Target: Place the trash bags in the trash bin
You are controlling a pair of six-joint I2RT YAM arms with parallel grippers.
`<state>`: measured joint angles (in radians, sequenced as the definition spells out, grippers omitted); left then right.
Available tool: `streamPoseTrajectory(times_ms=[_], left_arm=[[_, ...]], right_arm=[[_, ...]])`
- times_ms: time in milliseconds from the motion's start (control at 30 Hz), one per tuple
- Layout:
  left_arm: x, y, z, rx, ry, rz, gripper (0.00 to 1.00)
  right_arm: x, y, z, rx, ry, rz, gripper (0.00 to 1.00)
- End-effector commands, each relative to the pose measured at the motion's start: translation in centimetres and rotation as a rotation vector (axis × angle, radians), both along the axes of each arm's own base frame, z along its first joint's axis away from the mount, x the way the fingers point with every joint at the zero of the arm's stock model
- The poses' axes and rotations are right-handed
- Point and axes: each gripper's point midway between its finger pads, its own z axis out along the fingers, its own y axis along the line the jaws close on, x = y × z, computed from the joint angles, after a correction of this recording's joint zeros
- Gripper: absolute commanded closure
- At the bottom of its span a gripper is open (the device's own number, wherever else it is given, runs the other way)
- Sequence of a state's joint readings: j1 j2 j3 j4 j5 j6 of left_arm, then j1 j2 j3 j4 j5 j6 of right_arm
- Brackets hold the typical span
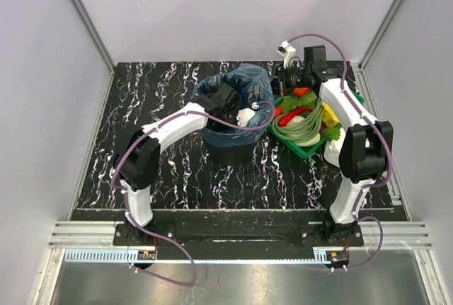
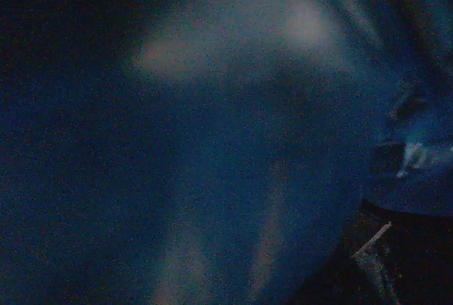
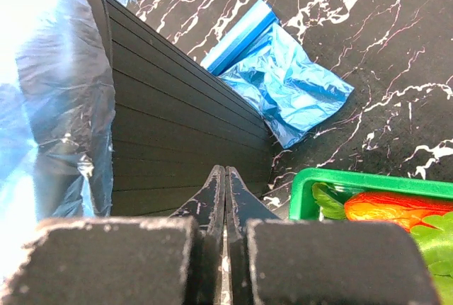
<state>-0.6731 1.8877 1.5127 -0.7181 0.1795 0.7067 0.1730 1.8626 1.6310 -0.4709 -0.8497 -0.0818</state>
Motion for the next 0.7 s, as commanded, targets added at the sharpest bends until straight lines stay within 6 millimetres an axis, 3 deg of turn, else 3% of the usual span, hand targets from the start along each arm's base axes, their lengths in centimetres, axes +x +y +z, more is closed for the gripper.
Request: streamPoseTrajectory(times_ms=[0, 100, 167, 267, 433, 600, 667], left_arm=[[0.5, -0.8, 2.3, -0.055, -0.038, -0.003, 0.04], [0.7, -1.0, 3.2, -0.067, -0.058, -0.002, 0.04], [1.0, -1.0, 3.6, -0.071, -0.068, 0.002, 0.04], [1.1, -0.9, 3.7, -0.071, -0.073, 0.002, 0.04], [0.9, -1.0, 3.9, -0.072, -0.076, 0.001, 0.04], [0.9, -1.0, 4.1, -0.079, -0.075, 0.002, 0.03], [1.0, -1.2, 4.2, -0.083, -0.077, 0.001, 0.03]], right_arm=[[-0.2, -0.3, 3.6, 0.000, -0.112, 0.005, 1.00], [-0.1, -0.7, 4.2, -0.023, -0.131, -0.018, 0.86], [0.1, -1.4, 4.9, -0.055, -0.158, -0.052, 0.70], [0.9, -3.0, 6.9, -0.129, -0.231, -0.133, 0.55], [0.6, -5.1, 12.2, -0.223, -0.389, -0.203, 0.54], [-1.2, -4.8, 15.8, -0.199, -0.425, -0.165, 0.53], [-1.7, -4.3, 16.2, -0.187, -0.423, -0.142, 0.53]])
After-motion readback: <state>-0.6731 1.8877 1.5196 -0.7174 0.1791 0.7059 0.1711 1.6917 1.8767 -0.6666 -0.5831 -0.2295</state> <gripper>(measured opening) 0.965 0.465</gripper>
